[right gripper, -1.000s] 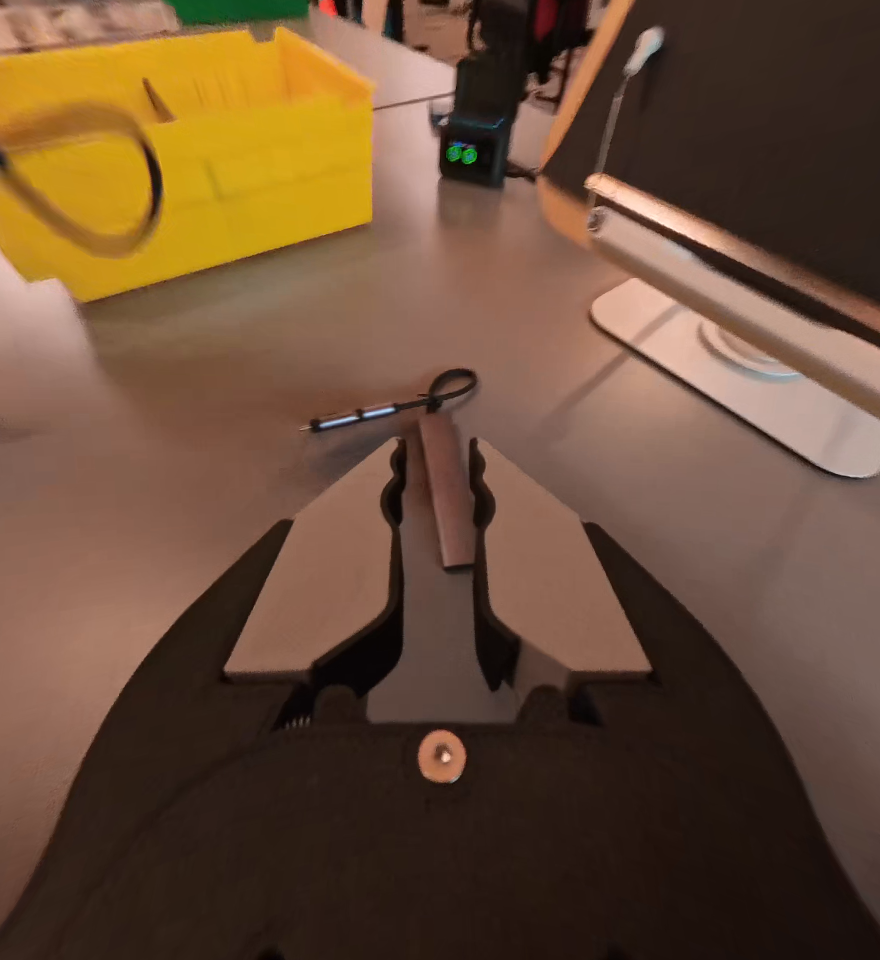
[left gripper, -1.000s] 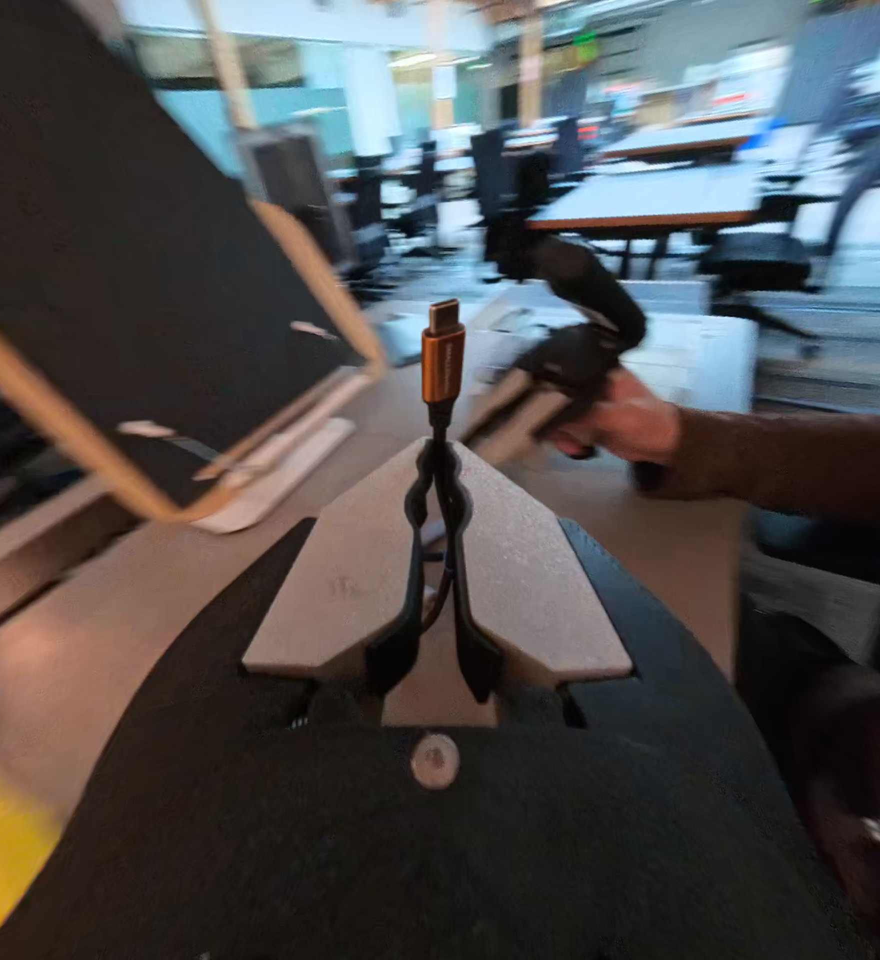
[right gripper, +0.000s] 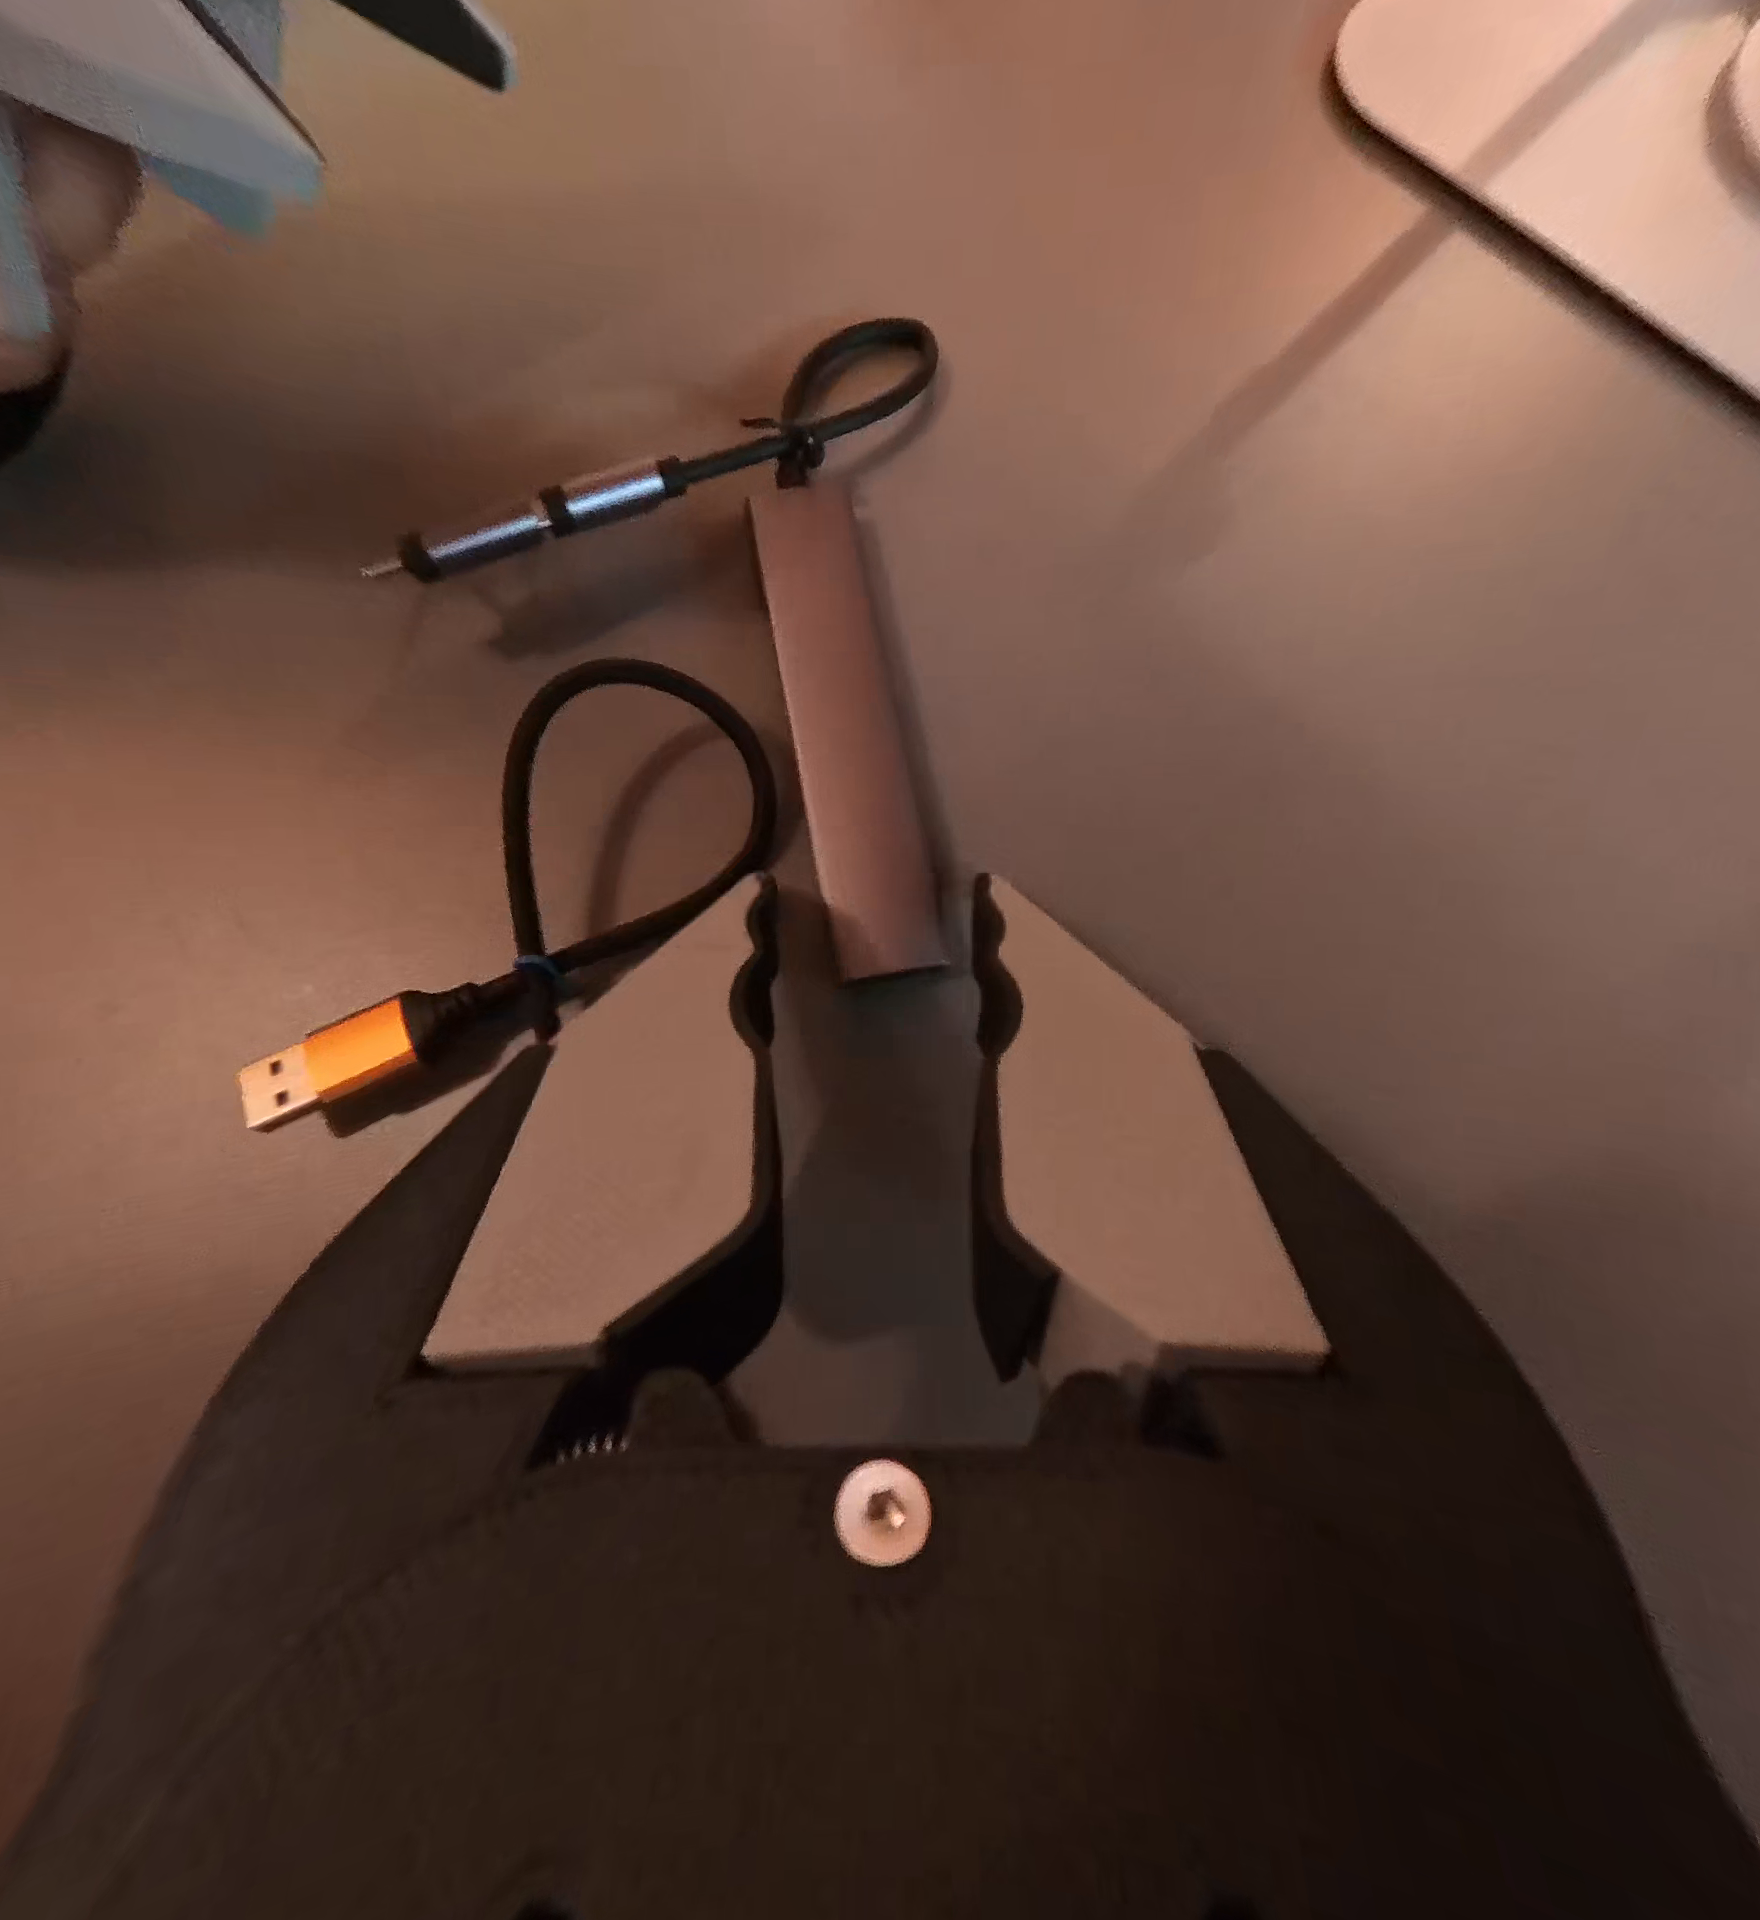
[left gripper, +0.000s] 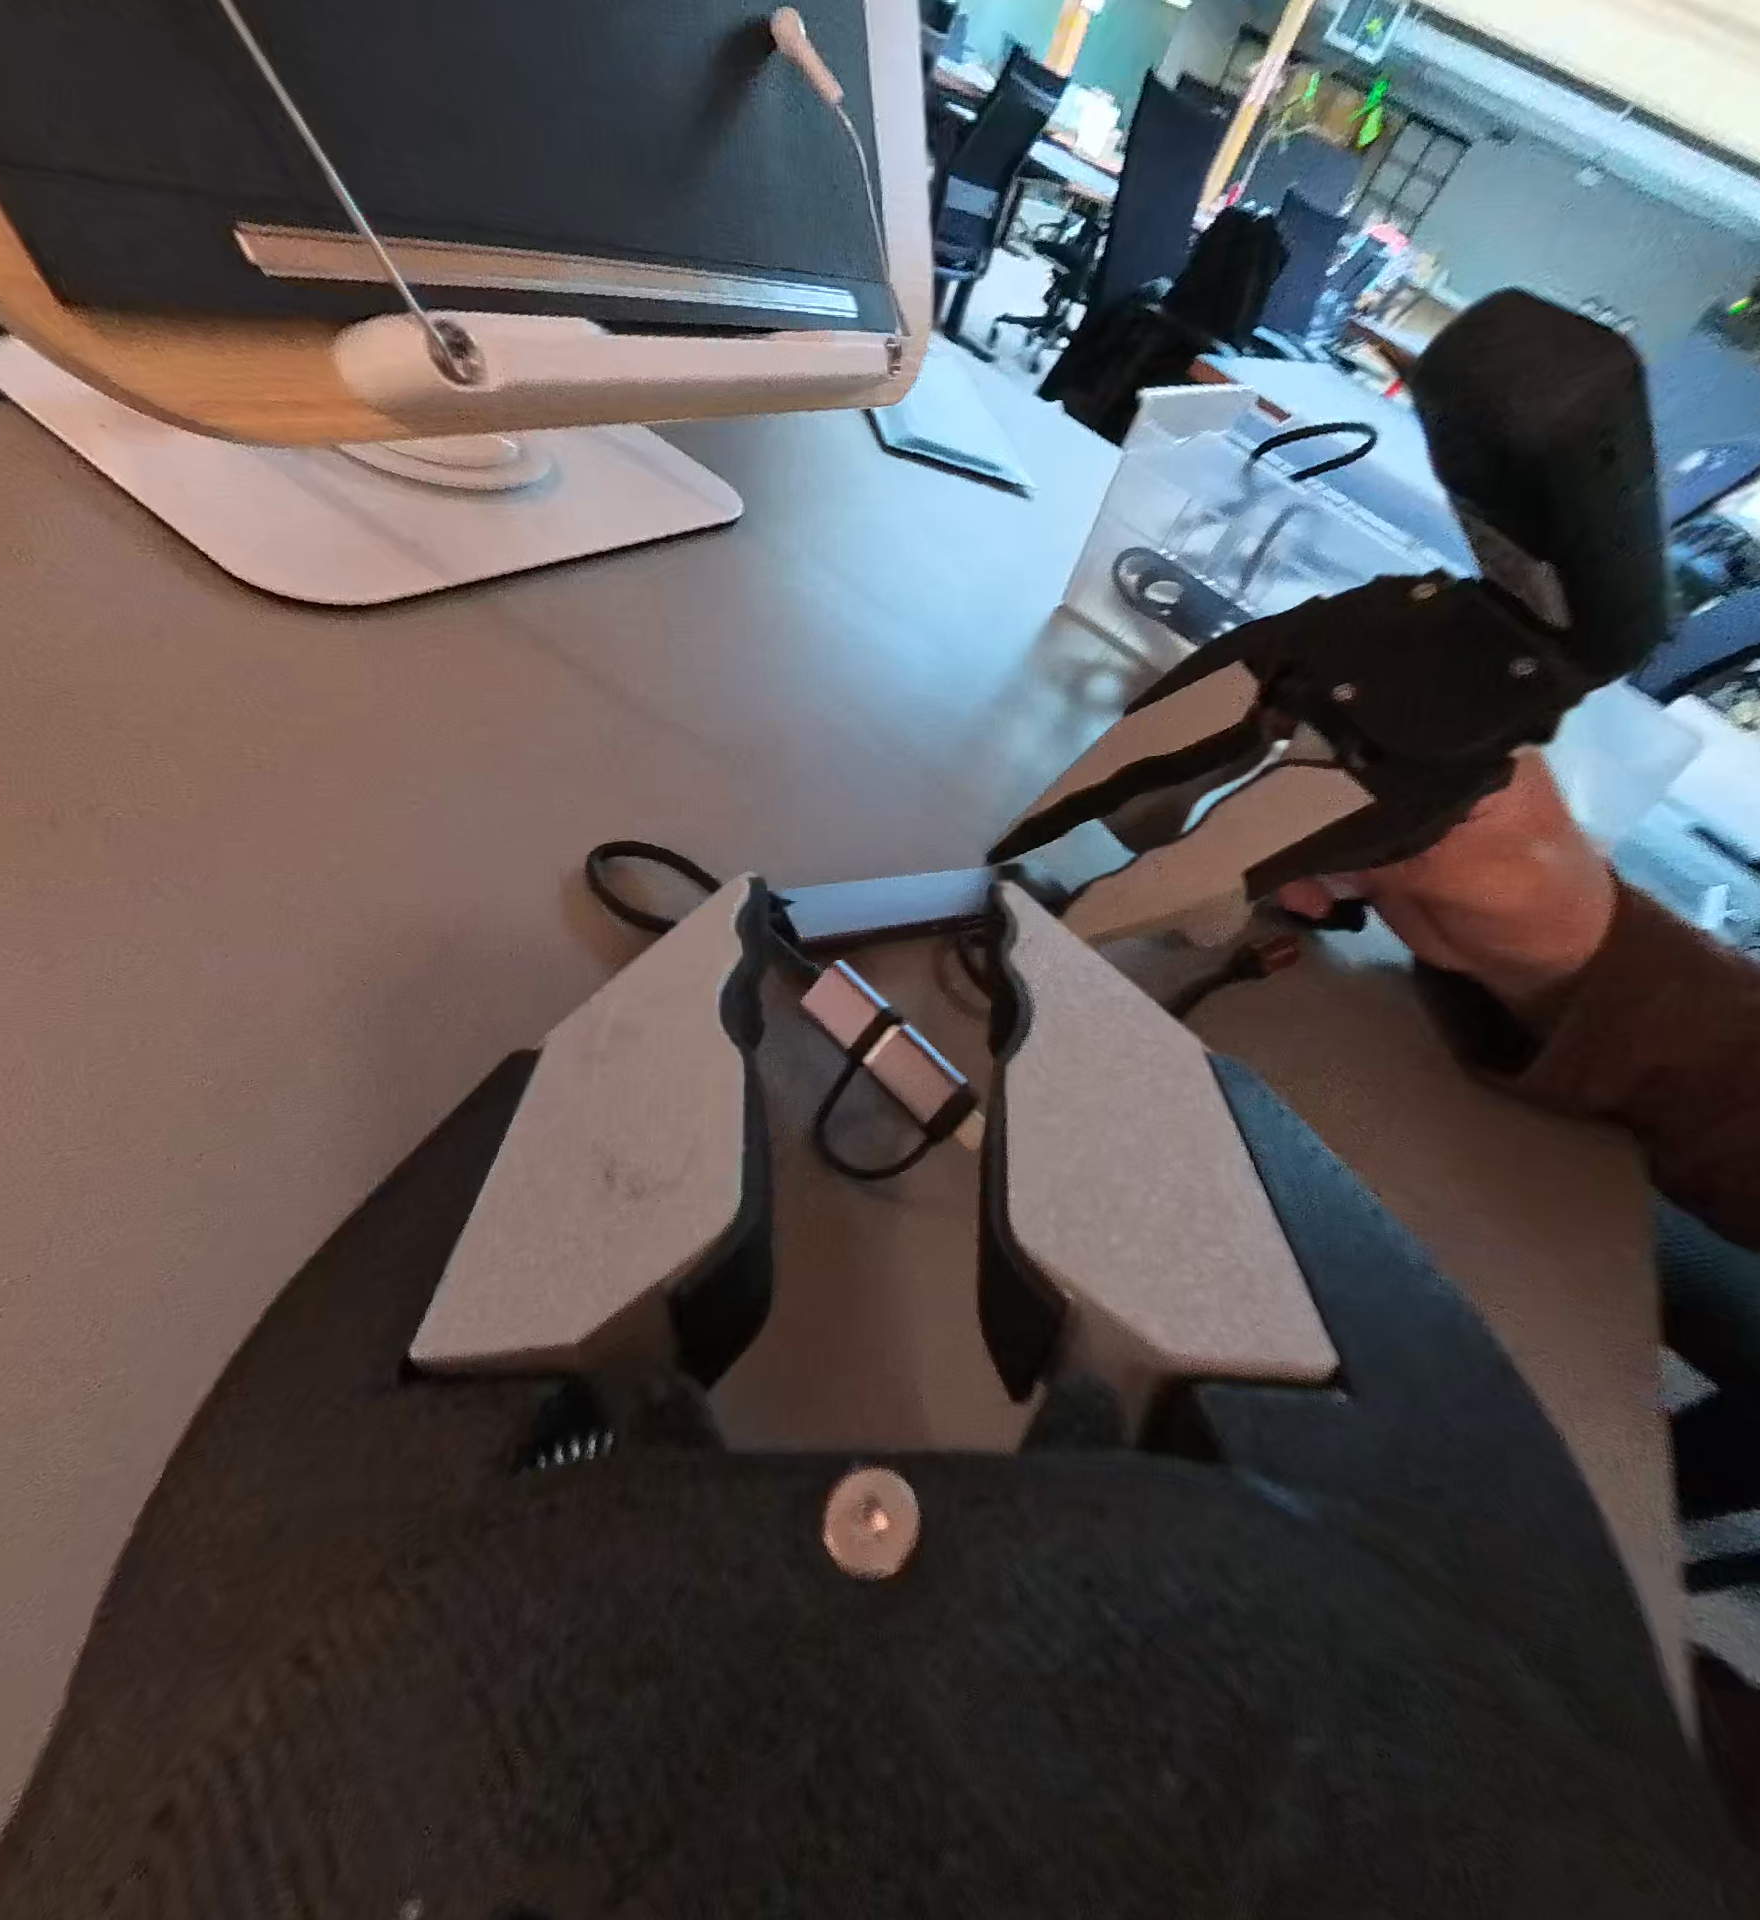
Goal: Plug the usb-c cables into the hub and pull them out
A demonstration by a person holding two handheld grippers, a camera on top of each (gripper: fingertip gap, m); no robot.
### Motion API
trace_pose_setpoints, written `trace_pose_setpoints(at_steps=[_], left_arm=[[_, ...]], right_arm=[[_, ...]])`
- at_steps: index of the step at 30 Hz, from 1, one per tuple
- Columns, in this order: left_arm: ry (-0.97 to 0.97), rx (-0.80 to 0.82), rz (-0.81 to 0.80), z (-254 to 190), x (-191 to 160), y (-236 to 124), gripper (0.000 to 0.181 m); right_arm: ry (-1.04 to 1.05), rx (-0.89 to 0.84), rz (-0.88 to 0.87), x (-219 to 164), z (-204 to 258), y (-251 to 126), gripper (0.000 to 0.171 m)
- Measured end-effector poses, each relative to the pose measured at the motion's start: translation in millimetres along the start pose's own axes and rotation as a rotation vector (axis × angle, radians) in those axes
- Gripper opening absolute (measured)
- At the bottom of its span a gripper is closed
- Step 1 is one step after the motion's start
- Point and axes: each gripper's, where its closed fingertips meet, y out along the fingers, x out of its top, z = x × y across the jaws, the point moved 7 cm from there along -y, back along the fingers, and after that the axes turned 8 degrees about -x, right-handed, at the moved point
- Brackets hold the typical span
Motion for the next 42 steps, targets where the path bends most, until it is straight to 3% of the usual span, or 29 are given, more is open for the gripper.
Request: trace_pose_setpoints(at_steps=[4, 10, 12, 22, 30, 35, 42], left_arm=[[0.106, 0.117, 0.059, 3.7, -4.1, 1.4, 0.039], [0.215, 0.155, 0.102, -1.8, -6.2, 5.8, 0.040], [0.257, 0.173, 0.113, -2.8, -6.3, 6.8, 0.042], [0.759, 0.336, 0.275, -21.4, -24.0, 22.8, 0.043], [0.818, 0.304, 0.287, -26.5, -27.8, 25.6, 0.045], [0.902, 0.302, 0.286, -33.7, -32.3, 28.7, 0.032], [0.911, 0.255, 0.304, -38.4, -36.2, 30.5, 0.032]], right_arm=[[-0.043, -0.076, 0.005, -2.0, -8.5, -5.1, 0.035], [-0.054, -0.012, -0.012, -2.3, -2.8, -0.3, 0.035], [-0.043, -0.015, -0.009, -2.5, -5.1, -0.8, 0.020], [0.145, 0.187, -0.071, 2.8, -6.8, -15.4, 0.019], [0.241, 0.389, -0.126, 8.1, 1.9, -21.4, 0.018], [0.282, 0.426, -0.102, 4.8, 1.2, -16.7, 0.018], [0.337, 0.469, -0.109, 4.4, -1.5, -17.0, 0.019]])
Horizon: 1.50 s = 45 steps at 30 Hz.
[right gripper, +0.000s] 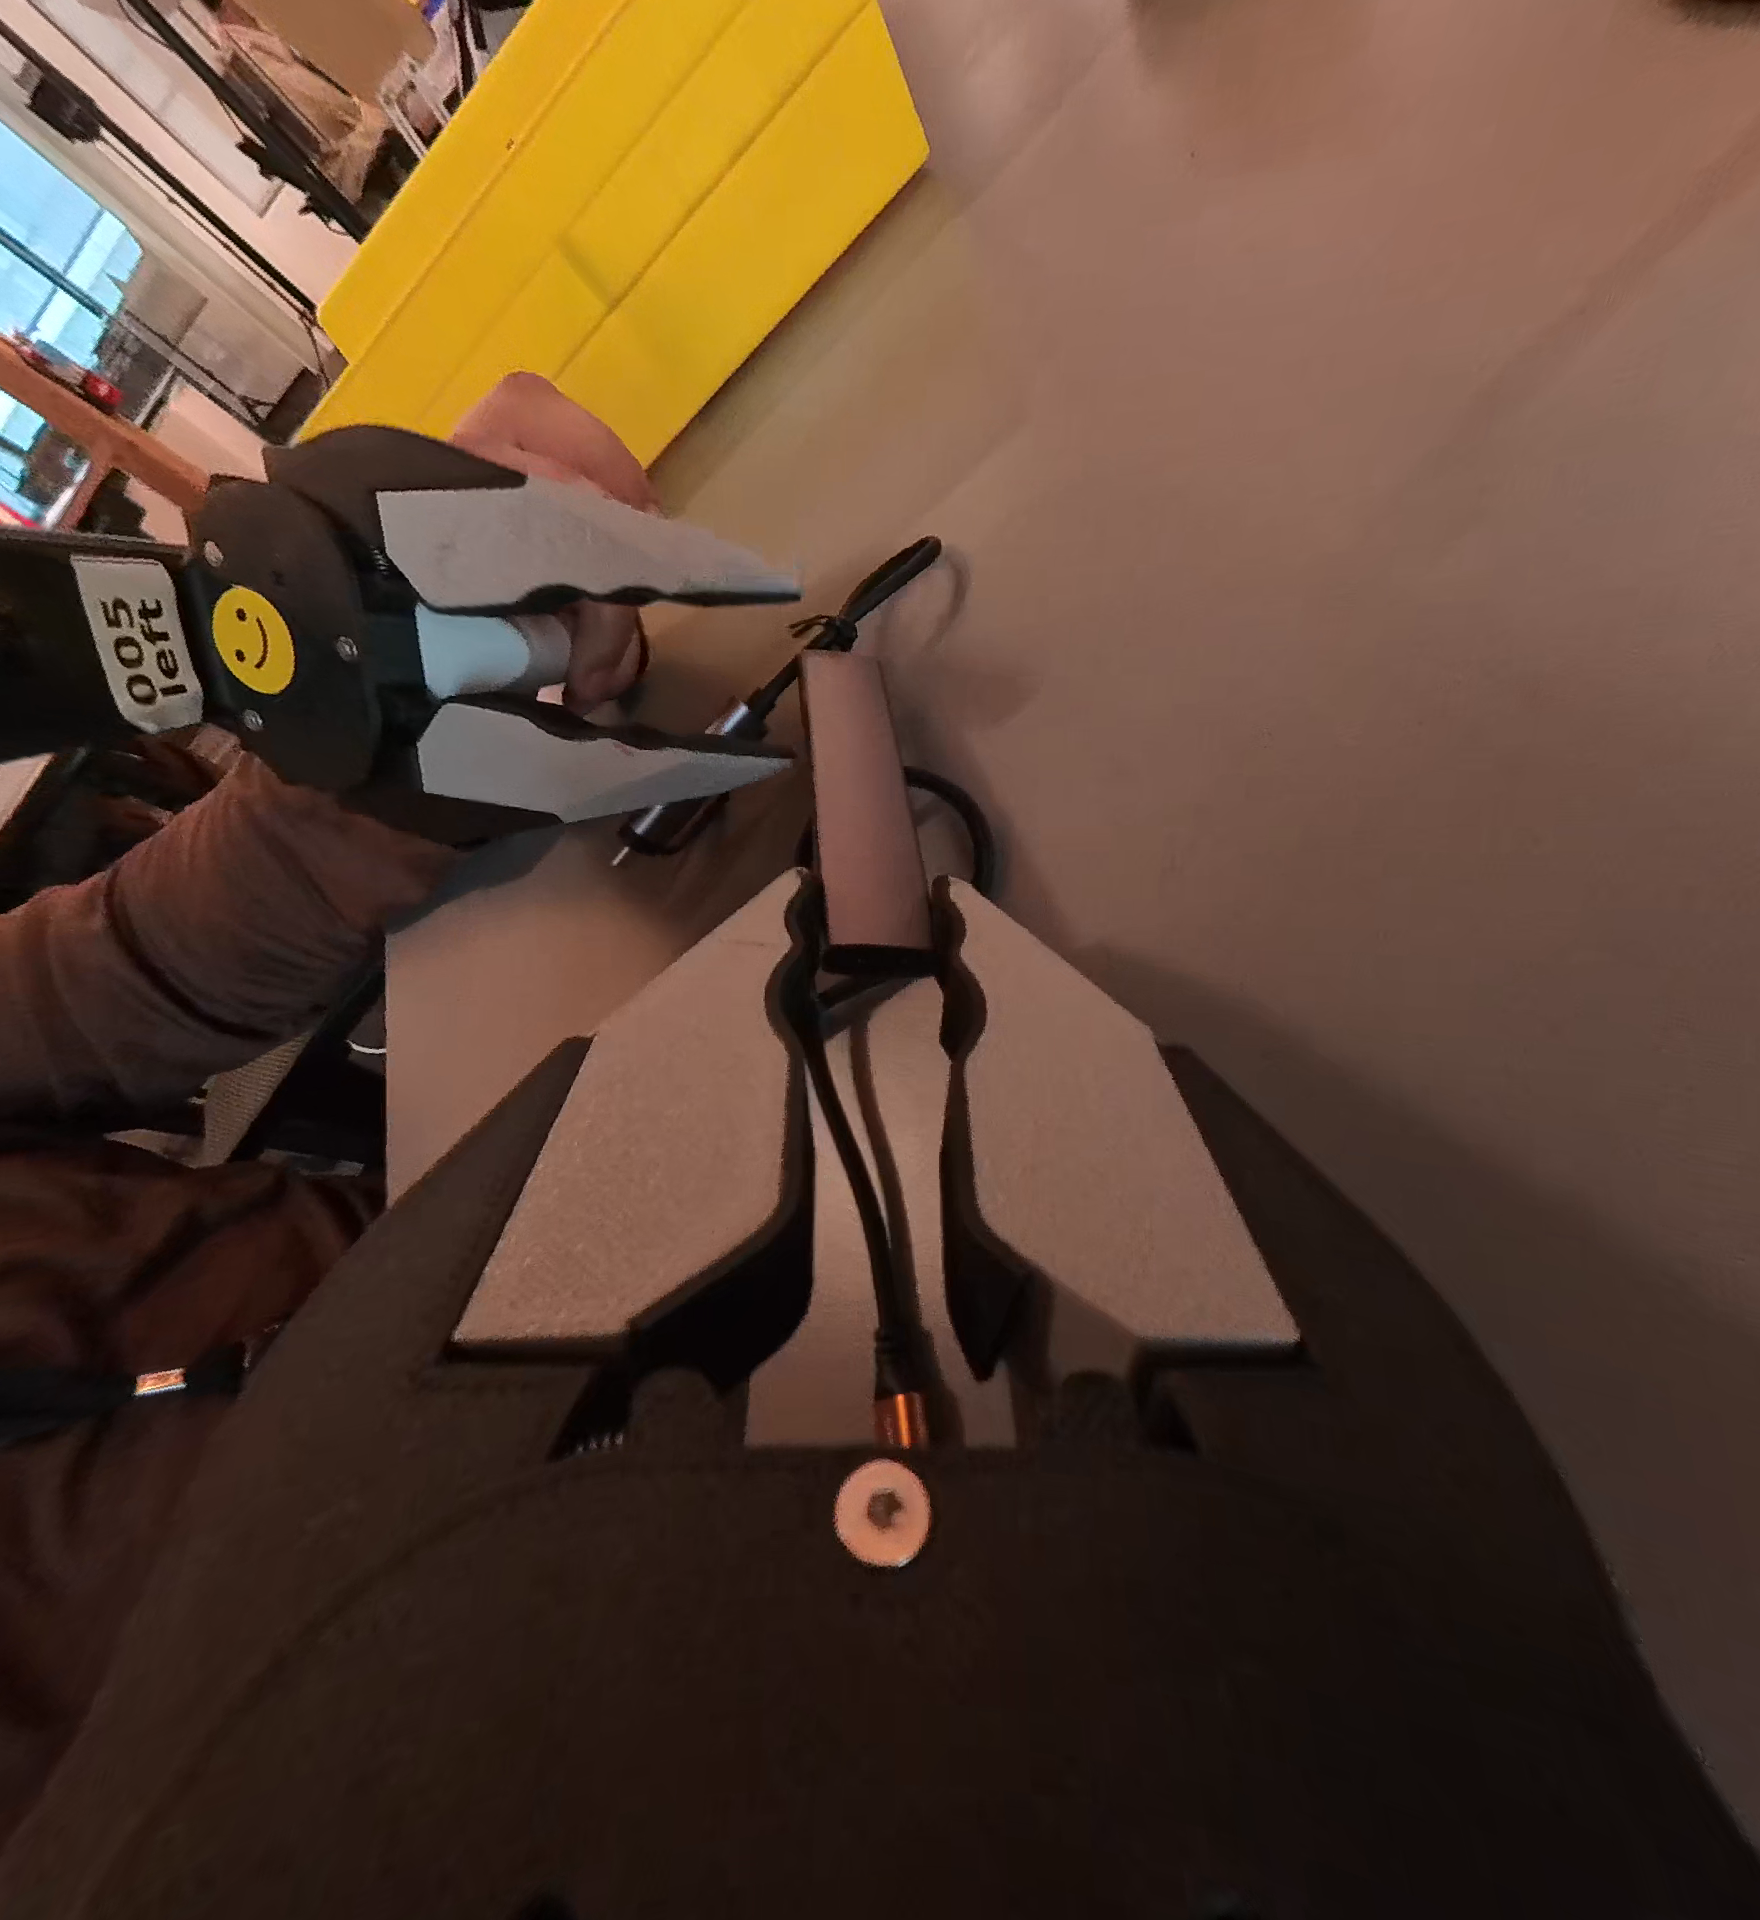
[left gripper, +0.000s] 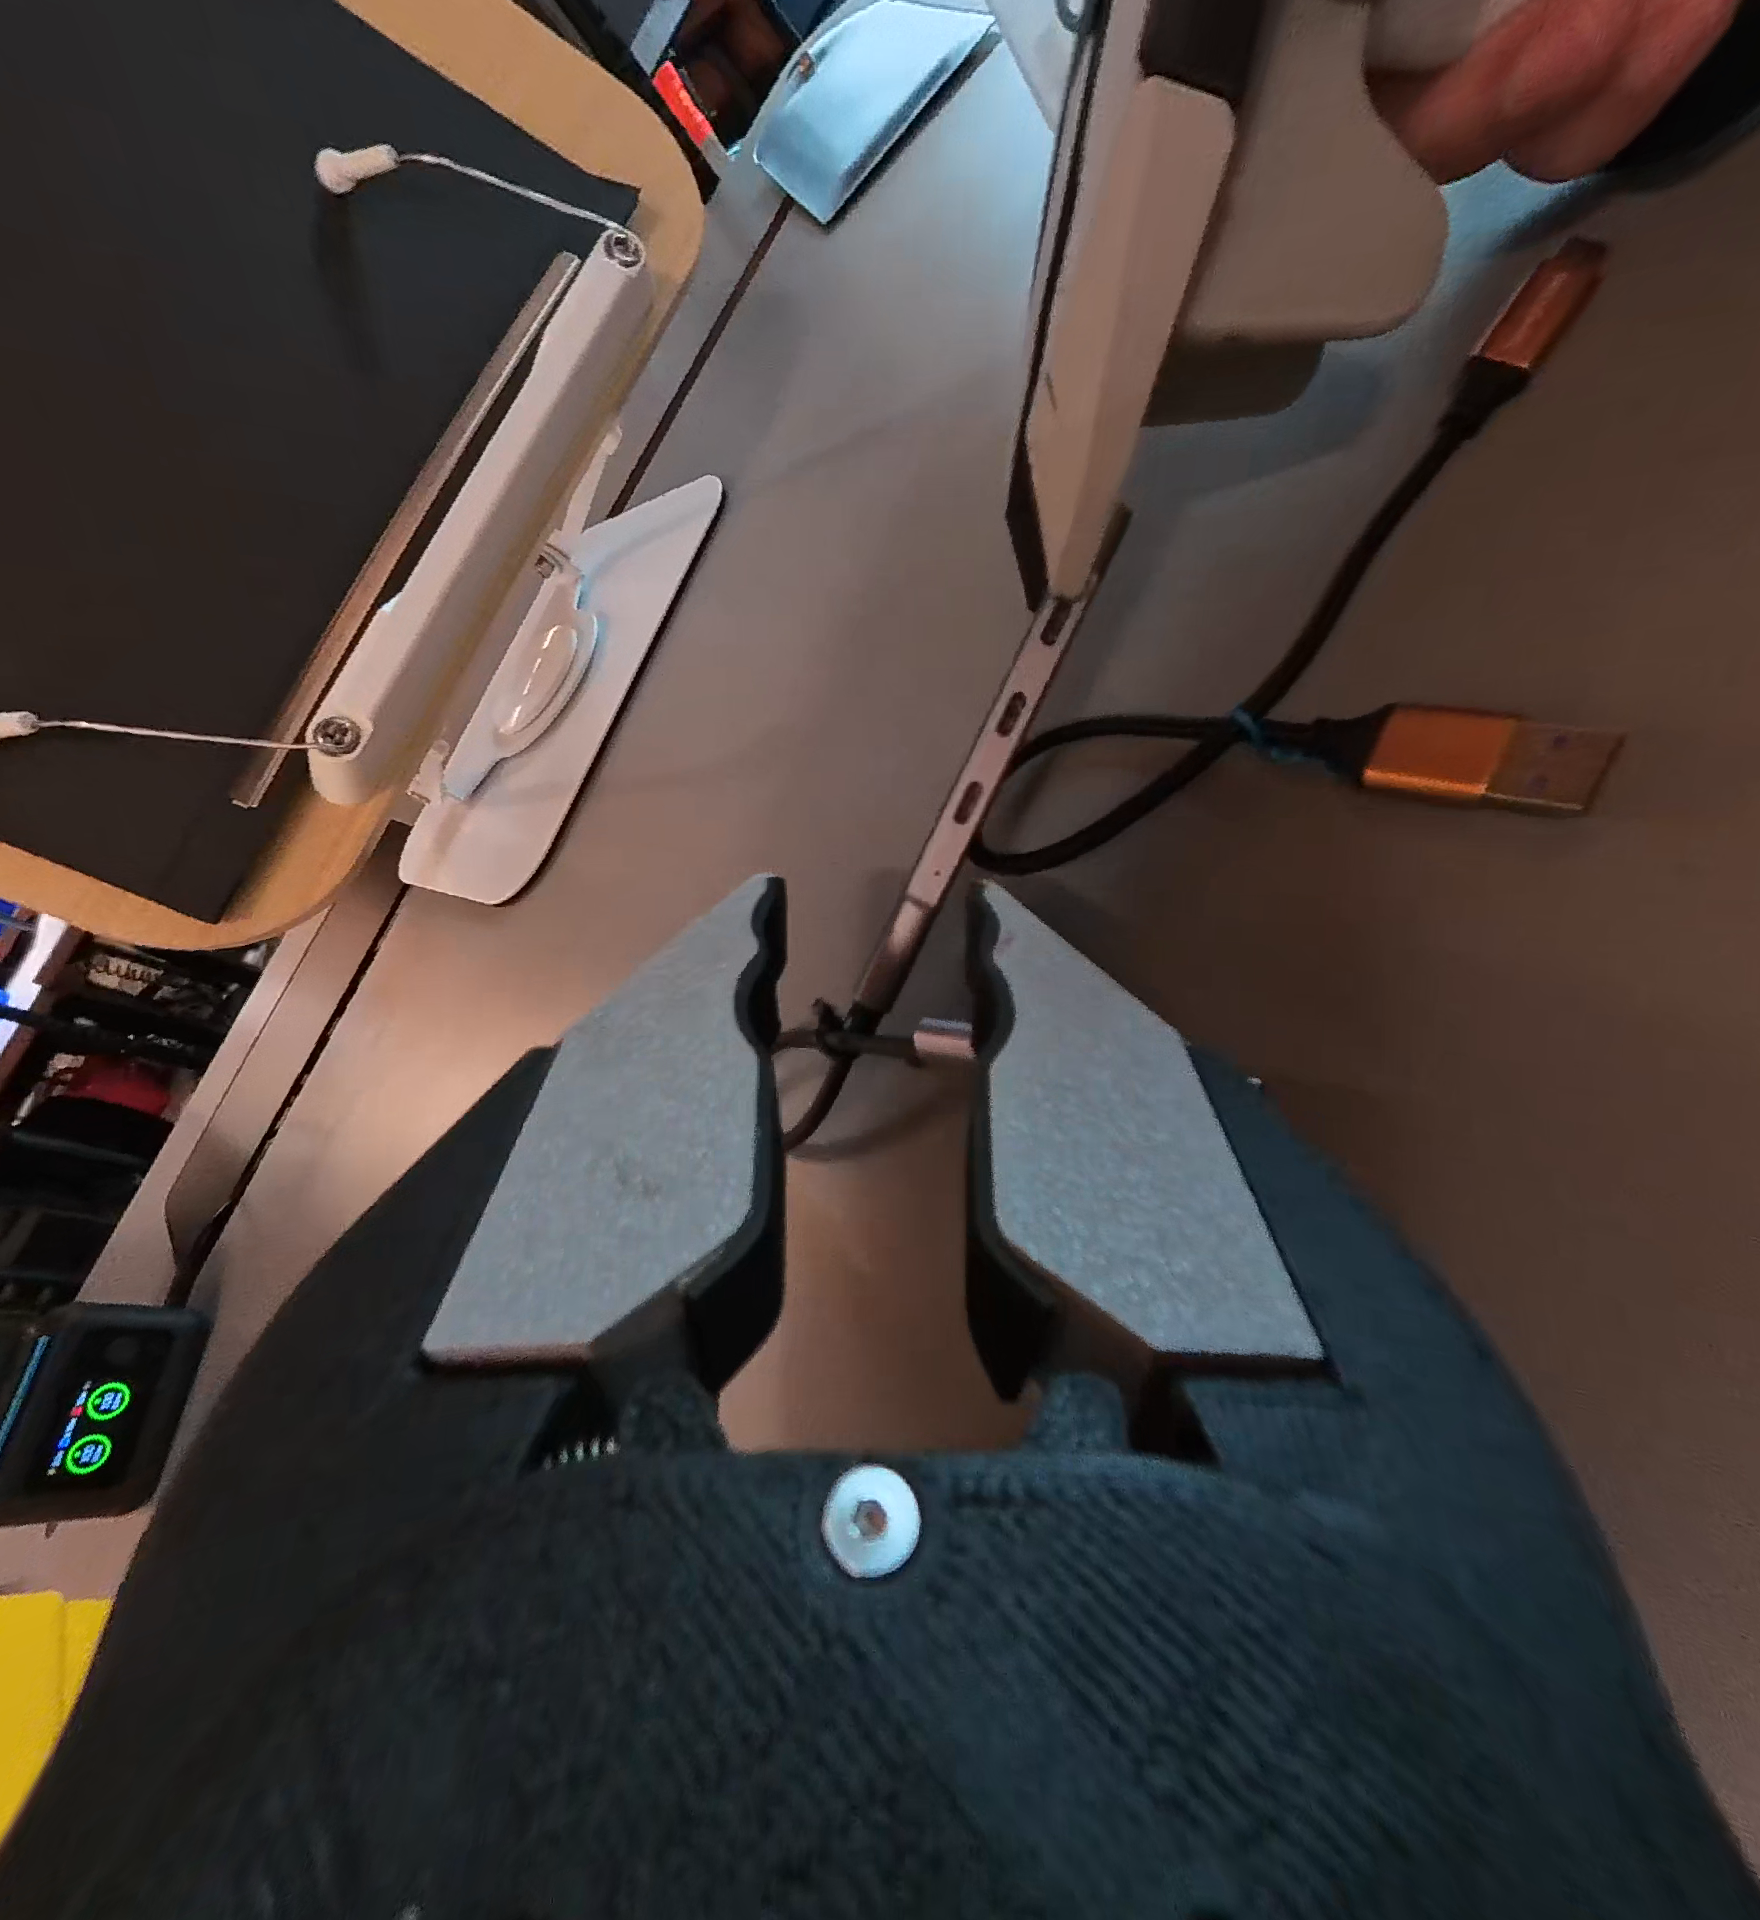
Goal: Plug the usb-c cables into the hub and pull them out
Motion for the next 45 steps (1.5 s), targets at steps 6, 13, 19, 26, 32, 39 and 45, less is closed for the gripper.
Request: trace_pose_setpoints(at_steps=[6, 13, 19, 26, 32, 39, 45], left_arm=[[0.107, -0.005, 0.022, -10.3, -0.2, 4.0, 0.010], [0.099, -0.067, 0.031, -7.5, -1.3, 2.1, 0.008], [0.097, -0.047, 0.048, -4.2, 0.2, 0.1, 0.007], [0.108, -0.030, 0.058, -4.7, 0.0, 0.3, 0.007], [0.136, -0.033, 0.035, -9.2, 6.1, 0.2, 0.007], [0.134, -0.052, -0.005, -12.0, 9.6, -1.7, 0.007], [0.031, 0.019, -0.052, -0.4, 3.2, -4.0, 0.020]], right_arm=[[-0.055, 0.015, 0.013, 0.0, 9.8, 3.7, 0.018], [-0.107, 0.016, 0.001, 2.3, 16.4, 2.8, 0.019], [-0.136, 0.049, -0.057, 7.9, 19.8, -3.5, 0.032], [-0.474, -0.083, -0.115, 12.8, 47.3, -8.5, 0.055], [-0.810, -0.446, 0.043, -4.1, 48.2, 19.7, 0.051], [-0.972, -0.582, 0.006, -4.9, 56.2, 18.8, 0.011], [-0.932, -0.502, -0.039, -2.9, 61.1, 13.3, 0.006]])
